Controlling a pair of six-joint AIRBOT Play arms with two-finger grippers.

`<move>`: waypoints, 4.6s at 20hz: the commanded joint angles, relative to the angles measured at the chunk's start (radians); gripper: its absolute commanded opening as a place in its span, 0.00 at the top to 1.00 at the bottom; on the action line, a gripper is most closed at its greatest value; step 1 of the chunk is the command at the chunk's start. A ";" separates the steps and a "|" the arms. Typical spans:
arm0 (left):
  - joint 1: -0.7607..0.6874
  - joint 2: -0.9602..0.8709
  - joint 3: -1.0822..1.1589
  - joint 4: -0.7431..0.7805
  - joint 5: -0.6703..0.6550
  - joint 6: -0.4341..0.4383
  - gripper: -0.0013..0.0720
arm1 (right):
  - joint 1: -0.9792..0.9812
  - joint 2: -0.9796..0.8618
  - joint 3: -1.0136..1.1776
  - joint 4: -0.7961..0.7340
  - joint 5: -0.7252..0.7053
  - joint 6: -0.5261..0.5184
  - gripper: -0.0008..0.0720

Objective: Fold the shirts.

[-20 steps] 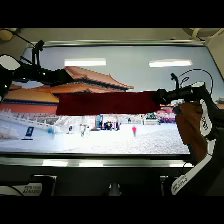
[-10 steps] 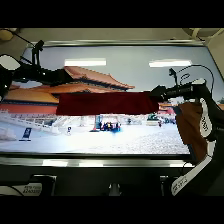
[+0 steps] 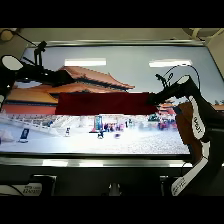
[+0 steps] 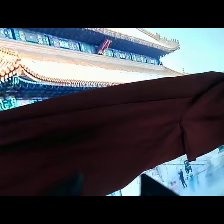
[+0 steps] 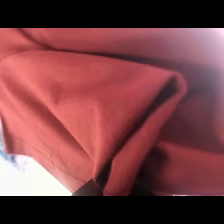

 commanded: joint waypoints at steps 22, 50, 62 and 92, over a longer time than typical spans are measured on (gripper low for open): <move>-0.418 -0.378 0.005 -0.514 0.391 0.094 0.95 | 0.150 0.586 0.001 -0.250 0.141 0.146 0.96; 0.150 0.369 -0.050 -0.072 0.121 0.072 0.95 | 0.164 0.200 -0.246 -0.070 -0.039 0.209 0.15; 0.113 0.369 -0.072 -0.072 0.123 0.072 0.95 | 0.241 0.204 -0.223 0.214 -0.188 0.015 0.96; 0.106 0.367 -0.075 -0.072 0.177 0.122 0.95 | -0.815 0.703 -0.344 -0.679 0.463 0.077 0.96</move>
